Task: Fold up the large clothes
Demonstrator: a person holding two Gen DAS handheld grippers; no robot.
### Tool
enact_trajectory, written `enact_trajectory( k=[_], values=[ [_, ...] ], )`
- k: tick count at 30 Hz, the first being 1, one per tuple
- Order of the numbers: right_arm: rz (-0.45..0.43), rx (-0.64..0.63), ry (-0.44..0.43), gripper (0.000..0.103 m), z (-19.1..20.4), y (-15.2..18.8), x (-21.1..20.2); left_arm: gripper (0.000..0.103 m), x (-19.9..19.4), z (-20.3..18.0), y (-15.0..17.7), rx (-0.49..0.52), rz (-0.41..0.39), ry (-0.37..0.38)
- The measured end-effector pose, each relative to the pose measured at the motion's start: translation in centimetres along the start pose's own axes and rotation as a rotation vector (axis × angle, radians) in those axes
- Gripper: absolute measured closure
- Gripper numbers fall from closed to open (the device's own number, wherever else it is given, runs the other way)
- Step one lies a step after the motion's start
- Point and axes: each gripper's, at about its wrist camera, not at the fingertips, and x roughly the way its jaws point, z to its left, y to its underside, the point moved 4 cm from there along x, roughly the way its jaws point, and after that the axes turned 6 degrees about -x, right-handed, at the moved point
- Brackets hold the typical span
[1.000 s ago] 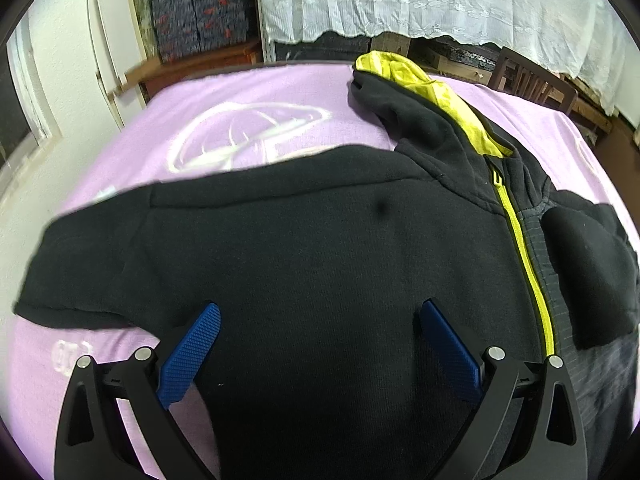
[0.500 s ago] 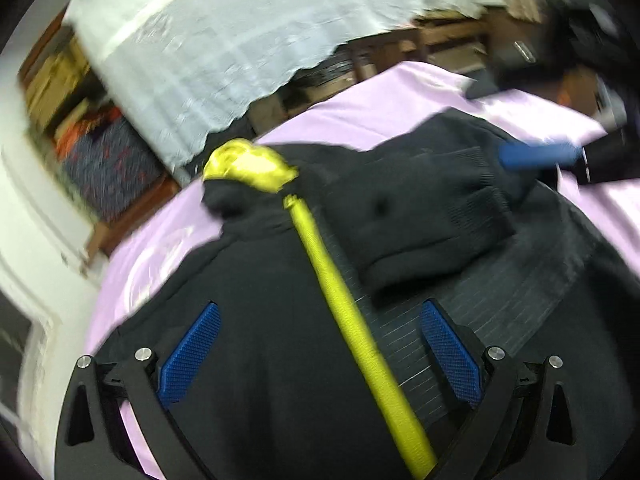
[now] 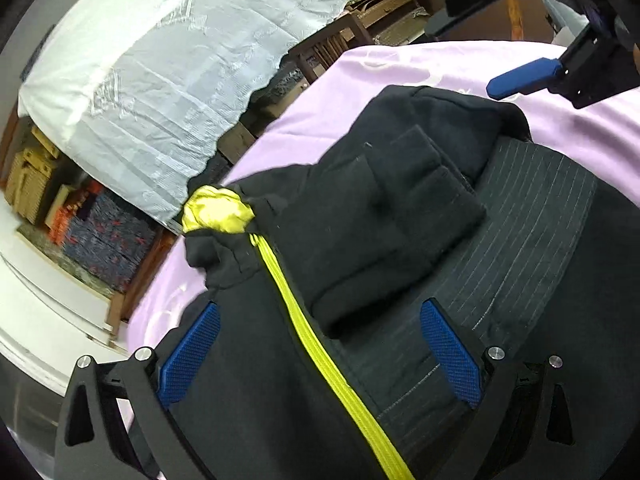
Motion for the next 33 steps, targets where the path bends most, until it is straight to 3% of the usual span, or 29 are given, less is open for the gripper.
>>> enact_trajectory(
  k=[6, 11, 14, 16, 19, 22, 26, 27, 29, 31, 33],
  values=[
    [-0.004, -0.025, 0.019, 0.046, 0.0, 0.4, -0.5, 0.003, 0.3, -0.8, -2.2, 0.003, -0.021, -0.052],
    [-0.018, -0.022, 0.017, 0.046, -0.2, 0.3, -1.1, 0.004, -0.3, 2.6, -3.7, -0.189, -0.049, 0.026],
    [-0.021, -0.045, 0.024, 0.046, 0.2, 0.5, -1.1, 0.018, 0.4, 3.4, -3.6, -0.259, -0.017, 0.082],
    [-0.024, -0.062, 0.034, 0.048, 0.5, 0.6, -1.0, 0.021, 0.7, 2.5, -3.5, -0.235, -0.007, 0.066],
    [-0.025, -0.085, 0.041, 0.051, 1.0, 1.0, -0.9, 0.02, 1.1, 0.9, -3.6, -0.132, -0.026, -0.019],
    [-0.022, -0.087, 0.041, 0.051, 1.1, 1.1, -0.8, 0.017, 2.1, -0.4, -3.9, -0.051, -0.009, -0.033],
    [-0.015, -0.076, 0.045, 0.051, 0.9, 1.1, -0.7, 0.017, 2.5, -1.5, -4.8, 0.042, -0.052, -0.08],
    [-0.016, -0.076, 0.047, 0.051, 0.9, 1.1, -0.7, 0.021, 2.4, -1.3, -5.0, 0.024, -0.063, -0.064],
    [-0.018, -0.079, 0.049, 0.052, 0.9, 1.1, -0.7, 0.043, 2.2, -0.6, -5.4, -0.029, -0.059, -0.012],
    [-0.021, -0.085, 0.049, 0.056, 1.0, 1.1, -0.6, 0.073, 1.9, 0.6, -5.8, -0.116, -0.048, 0.038],
    [-0.021, -0.099, 0.055, 0.07, 1.1, 1.2, -0.5, 0.089, 1.6, 1.9, -6.0, -0.195, -0.042, 0.068]
  ],
)
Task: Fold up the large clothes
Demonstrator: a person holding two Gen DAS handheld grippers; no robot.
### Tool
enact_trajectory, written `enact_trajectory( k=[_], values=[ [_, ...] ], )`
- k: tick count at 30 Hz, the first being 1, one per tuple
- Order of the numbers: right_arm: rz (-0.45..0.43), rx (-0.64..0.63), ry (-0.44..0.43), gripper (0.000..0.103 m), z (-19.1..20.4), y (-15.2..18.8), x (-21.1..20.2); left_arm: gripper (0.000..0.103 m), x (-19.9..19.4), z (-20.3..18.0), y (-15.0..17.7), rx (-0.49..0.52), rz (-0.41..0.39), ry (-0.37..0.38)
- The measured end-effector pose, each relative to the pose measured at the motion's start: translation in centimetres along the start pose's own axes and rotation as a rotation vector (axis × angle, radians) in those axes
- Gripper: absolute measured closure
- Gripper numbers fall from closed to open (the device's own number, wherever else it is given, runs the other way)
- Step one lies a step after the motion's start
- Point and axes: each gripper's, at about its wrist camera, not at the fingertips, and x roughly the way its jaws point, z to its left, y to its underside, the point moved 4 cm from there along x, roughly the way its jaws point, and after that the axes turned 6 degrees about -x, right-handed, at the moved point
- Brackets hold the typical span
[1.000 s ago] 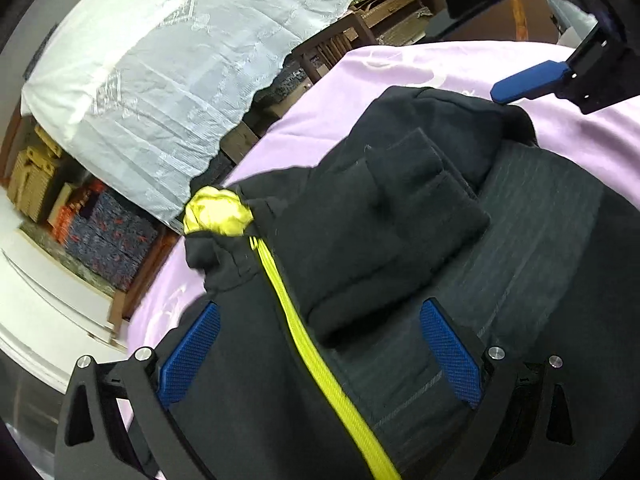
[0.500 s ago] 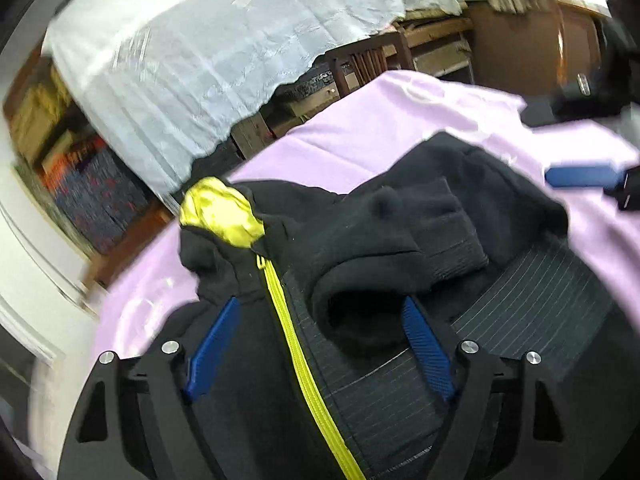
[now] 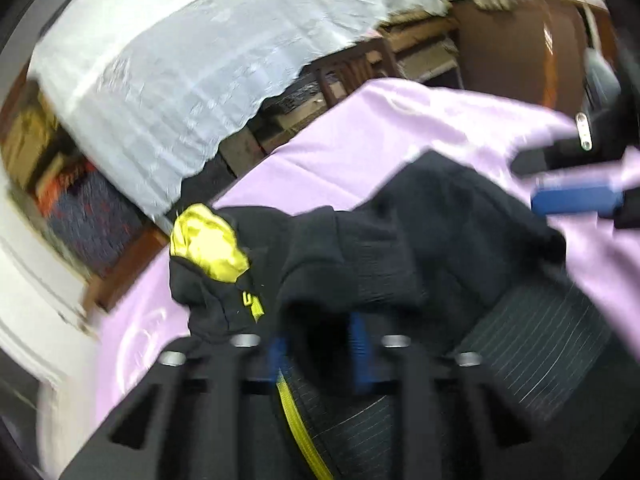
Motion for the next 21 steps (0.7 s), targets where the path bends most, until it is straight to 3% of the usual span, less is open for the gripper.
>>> enact_trajectory(
  k=[3, 8, 9, 10, 12, 14, 17, 21],
  values=[
    [0.004, -0.053, 0.015, 0.087, 0.7, 0.2, 0.5, 0.091, -1.3, 3.5, -0.3, -0.173, -0.005, 0.028],
    [0.056, -0.176, 0.089, 0.097, 1.8, 1.1, 3.1, 0.085, -2.6, 9.6, 1.7, -0.493, 0.018, 0.134],
    [0.078, -0.173, 0.116, 0.099, 1.4, 1.3, 3.7, 0.073, -2.7, 10.3, 2.4, -0.526, 0.029, 0.144],
    [0.1, -0.16, 0.147, 0.1, 0.6, 1.5, 4.3, 0.055, -2.6, 11.4, 3.6, -0.569, 0.049, 0.127],
    [0.141, -0.114, 0.2, 0.103, -1.3, 1.7, 5.2, 0.046, -2.6, 13.5, 5.4, -0.629, 0.062, 0.068],
    [0.147, -0.076, 0.171, 0.103, -1.7, 1.5, 5.1, 0.044, -2.6, 15.8, 7.4, -0.708, 0.088, 0.065],
    [0.139, -0.114, 0.196, 0.103, -1.3, 1.8, 5.2, 0.044, -2.5, 18.5, 9.9, -0.82, 0.11, 0.092],
    [0.136, -0.12, 0.2, 0.103, -1.2, 1.9, 5.4, 0.045, -2.3, 19.3, 11.6, -0.849, 0.142, 0.119]
  ],
)
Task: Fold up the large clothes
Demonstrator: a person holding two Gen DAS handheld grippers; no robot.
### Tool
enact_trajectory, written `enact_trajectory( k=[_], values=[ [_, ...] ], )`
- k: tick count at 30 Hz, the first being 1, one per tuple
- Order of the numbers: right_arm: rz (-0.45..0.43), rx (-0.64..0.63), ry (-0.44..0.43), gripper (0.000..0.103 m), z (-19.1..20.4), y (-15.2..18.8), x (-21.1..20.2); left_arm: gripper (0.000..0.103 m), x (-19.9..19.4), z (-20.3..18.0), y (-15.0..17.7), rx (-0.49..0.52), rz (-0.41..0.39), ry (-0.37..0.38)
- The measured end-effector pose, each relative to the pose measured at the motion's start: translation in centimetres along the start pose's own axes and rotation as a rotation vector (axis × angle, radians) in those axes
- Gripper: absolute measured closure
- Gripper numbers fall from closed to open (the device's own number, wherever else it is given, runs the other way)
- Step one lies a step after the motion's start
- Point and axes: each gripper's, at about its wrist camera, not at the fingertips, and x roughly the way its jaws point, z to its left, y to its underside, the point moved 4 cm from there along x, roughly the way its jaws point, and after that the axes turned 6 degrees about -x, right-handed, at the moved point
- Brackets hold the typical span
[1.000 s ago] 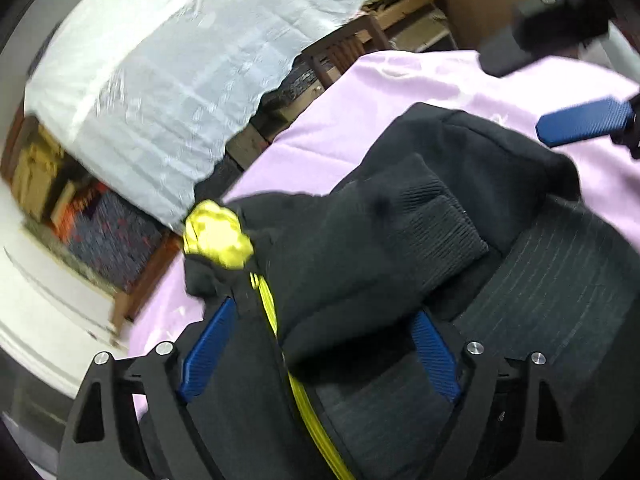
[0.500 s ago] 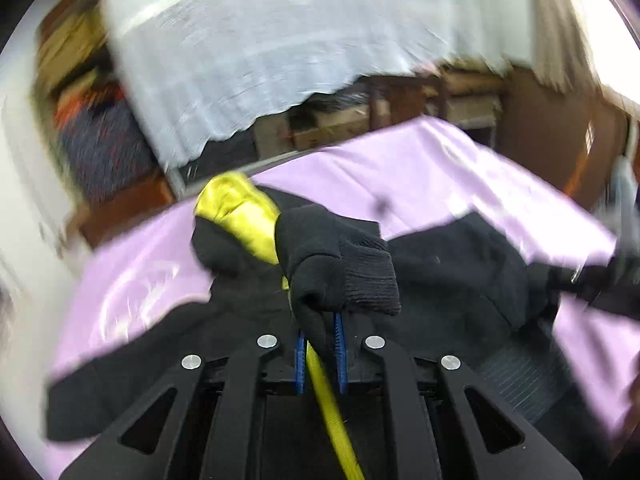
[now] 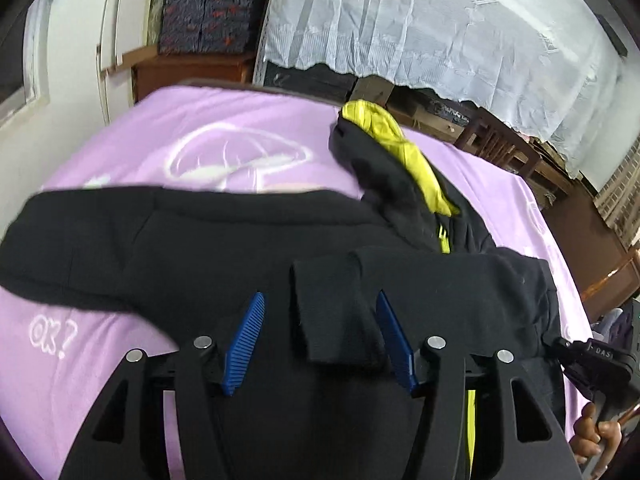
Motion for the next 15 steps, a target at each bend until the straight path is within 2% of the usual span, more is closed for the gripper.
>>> enact_trajectory(
  k=[6, 8, 9, 11, 12, 13, 15],
  values=[
    [-0.005, -0.002, -0.001, 0.103, 0.2, 0.1, -0.2, 0.043, 0.4, -1.4, 1.5, 0.074, 0.071, 0.06],
    [-0.026, -0.019, 0.005, 0.102, 0.6, 0.1, -0.7, 0.044, 1.1, -2.0, 2.0, 0.107, 0.085, 0.047],
    [-0.046, -0.044, 0.005, 0.098, 1.1, 0.0, -1.2, 0.055, 1.3, -2.1, 2.0, 0.124, 0.068, 0.023],
    [-0.09, -0.09, 0.004, 0.098, 2.2, -0.3, -2.1, 0.062, 1.0, -2.2, 1.7, 0.138, 0.032, 0.015],
    [-0.11, -0.11, -0.001, 0.098, 2.6, -0.4, -2.6, 0.074, 0.6, -2.1, 1.4, 0.135, 0.006, 0.021],
    [-0.129, -0.13, -0.004, 0.098, 3.1, -0.5, -3.0, 0.092, 0.0, -2.1, 1.1, 0.14, -0.027, 0.01],
    [-0.156, -0.164, 0.007, 0.098, 3.6, -0.7, -3.4, 0.092, -0.2, -2.0, 0.8, 0.162, -0.046, -0.009]
  ],
)
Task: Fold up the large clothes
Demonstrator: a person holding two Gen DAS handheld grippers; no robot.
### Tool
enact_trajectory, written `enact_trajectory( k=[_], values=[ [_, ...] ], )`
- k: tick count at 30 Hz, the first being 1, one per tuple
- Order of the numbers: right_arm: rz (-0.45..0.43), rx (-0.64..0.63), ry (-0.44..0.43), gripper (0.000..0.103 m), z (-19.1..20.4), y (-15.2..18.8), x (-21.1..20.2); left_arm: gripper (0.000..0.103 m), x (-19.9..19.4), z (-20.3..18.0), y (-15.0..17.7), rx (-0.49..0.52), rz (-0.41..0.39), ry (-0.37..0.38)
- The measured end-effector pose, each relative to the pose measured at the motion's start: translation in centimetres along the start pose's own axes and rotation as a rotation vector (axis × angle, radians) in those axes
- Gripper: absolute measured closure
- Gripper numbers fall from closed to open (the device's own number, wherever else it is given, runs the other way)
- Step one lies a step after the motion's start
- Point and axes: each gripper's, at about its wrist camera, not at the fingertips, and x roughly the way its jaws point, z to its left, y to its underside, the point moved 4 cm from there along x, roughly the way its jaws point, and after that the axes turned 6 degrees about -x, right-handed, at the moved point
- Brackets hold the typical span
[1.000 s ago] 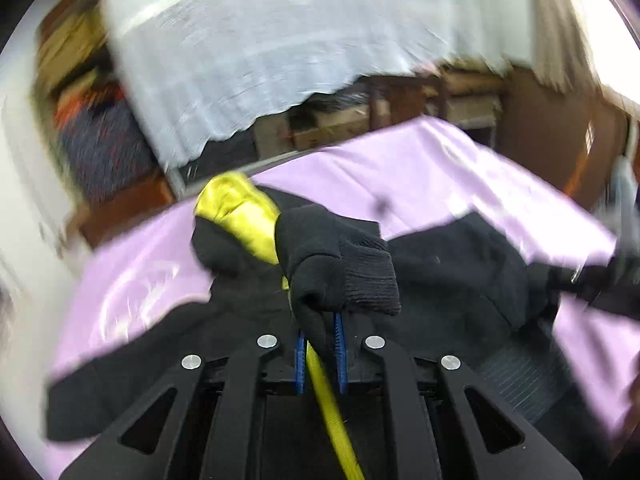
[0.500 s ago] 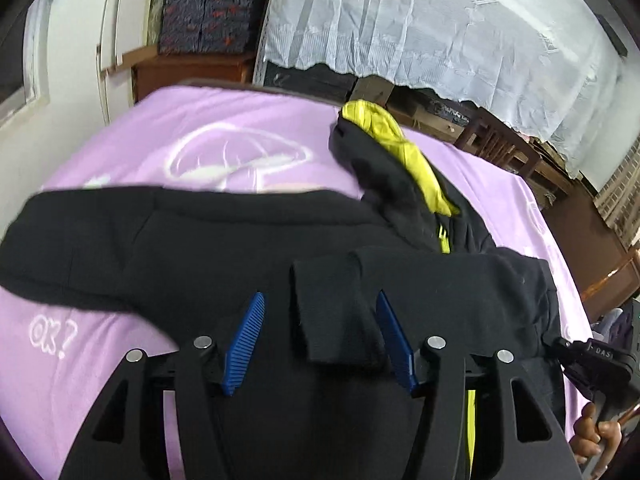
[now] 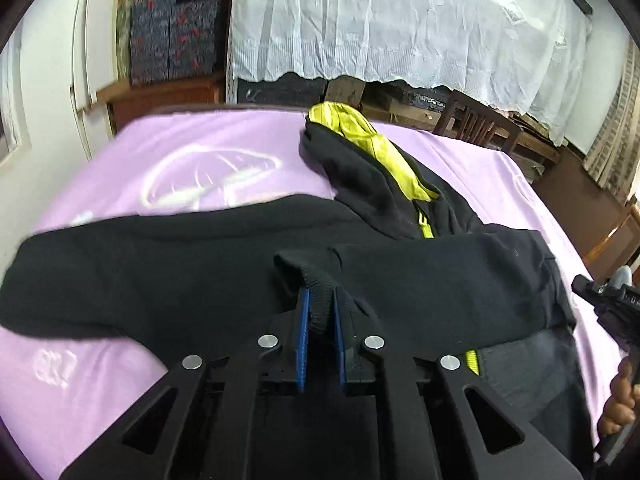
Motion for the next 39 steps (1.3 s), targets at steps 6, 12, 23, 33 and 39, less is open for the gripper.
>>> enact_trajectory(
  k=[6, 12, 23, 33, 39],
  values=[
    [0.116, 0.064, 0.069, 0.103, -2.4, 1.1, 3.0, 0.092, 1.8, 0.4, 0.7, 0.045, 0.043, -0.09],
    [0.084, 0.129, 0.005, 0.098, -3.0, 1.0, 2.1, 0.087, 1.7, 0.5, 0.7, 0.053, 0.044, -0.123],
    [0.068, 0.204, 0.045, 0.101, -5.5, 0.4, 2.1, 0.056, 1.5, 0.8, 1.1, 0.046, 0.067, -0.131],
    [0.021, 0.127, -0.05, 0.066, -0.7, 0.7, -0.7, 0.033, -0.6, 6.7, -0.7, -0.203, 0.09, -0.112],
    [0.037, 0.007, -0.095, 0.064, 3.5, 2.0, -1.5, 0.027, -5.6, 15.6, -1.4, -0.41, 0.079, -0.144]
  ],
)
